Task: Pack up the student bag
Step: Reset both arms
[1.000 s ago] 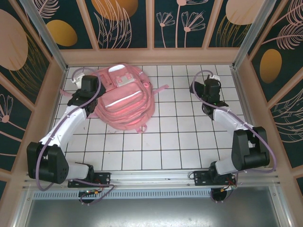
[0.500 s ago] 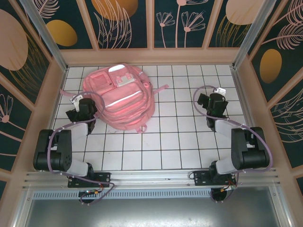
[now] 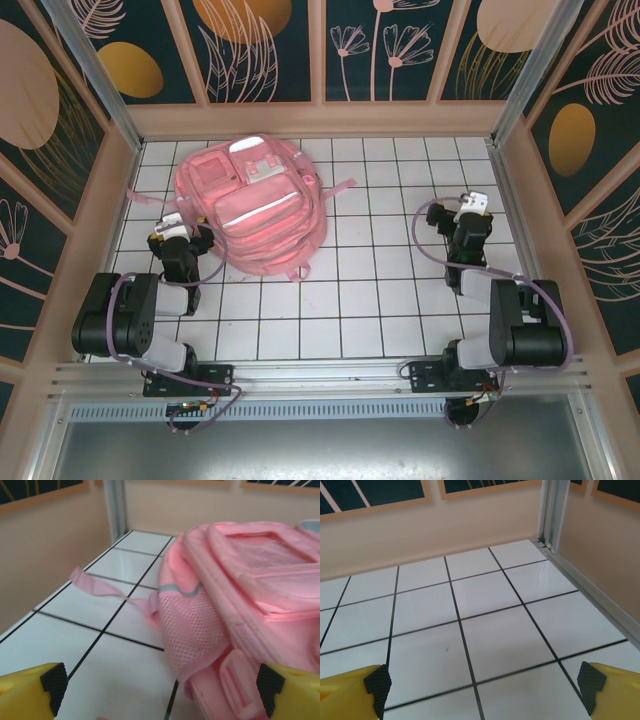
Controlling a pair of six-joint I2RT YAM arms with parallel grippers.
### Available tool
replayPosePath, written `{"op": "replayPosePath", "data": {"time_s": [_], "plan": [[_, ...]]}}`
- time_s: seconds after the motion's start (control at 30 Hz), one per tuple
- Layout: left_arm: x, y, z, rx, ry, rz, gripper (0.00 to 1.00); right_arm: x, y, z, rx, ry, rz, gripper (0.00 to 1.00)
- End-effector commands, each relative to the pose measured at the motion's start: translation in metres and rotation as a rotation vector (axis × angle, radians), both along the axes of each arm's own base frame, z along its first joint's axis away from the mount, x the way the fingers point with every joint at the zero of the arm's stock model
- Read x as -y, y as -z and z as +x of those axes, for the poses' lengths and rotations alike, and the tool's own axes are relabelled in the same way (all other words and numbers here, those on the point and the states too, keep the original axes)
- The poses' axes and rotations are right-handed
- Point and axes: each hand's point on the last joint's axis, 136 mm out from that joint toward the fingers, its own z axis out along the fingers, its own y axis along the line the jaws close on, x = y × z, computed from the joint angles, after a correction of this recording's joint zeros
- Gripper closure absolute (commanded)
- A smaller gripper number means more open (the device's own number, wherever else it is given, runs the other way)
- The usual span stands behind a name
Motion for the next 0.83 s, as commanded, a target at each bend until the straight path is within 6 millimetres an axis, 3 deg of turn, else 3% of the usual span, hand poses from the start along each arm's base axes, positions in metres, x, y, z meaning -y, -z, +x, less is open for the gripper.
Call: {"op": "replayPosePath", "data": {"time_s": [0.0,0.17,0.8], "plan": [[0.011,-0.027,0.007,0.116,0.071,0.021,0.02,-0.006,0.002,-0.005,0.057,-0.036,0.018,0.01],[0.012,-0.028,0.006,0.122,0.072,0.024,0.02,-0.007,0.012,-0.017,0.132,-0.035,0.001,0.01],[0.013,-0.028,0.006,0.12,0.08,0.025,0.01,-0.01,0.013,-0.014,0.118,-0.066,0.007,0.01]]}}
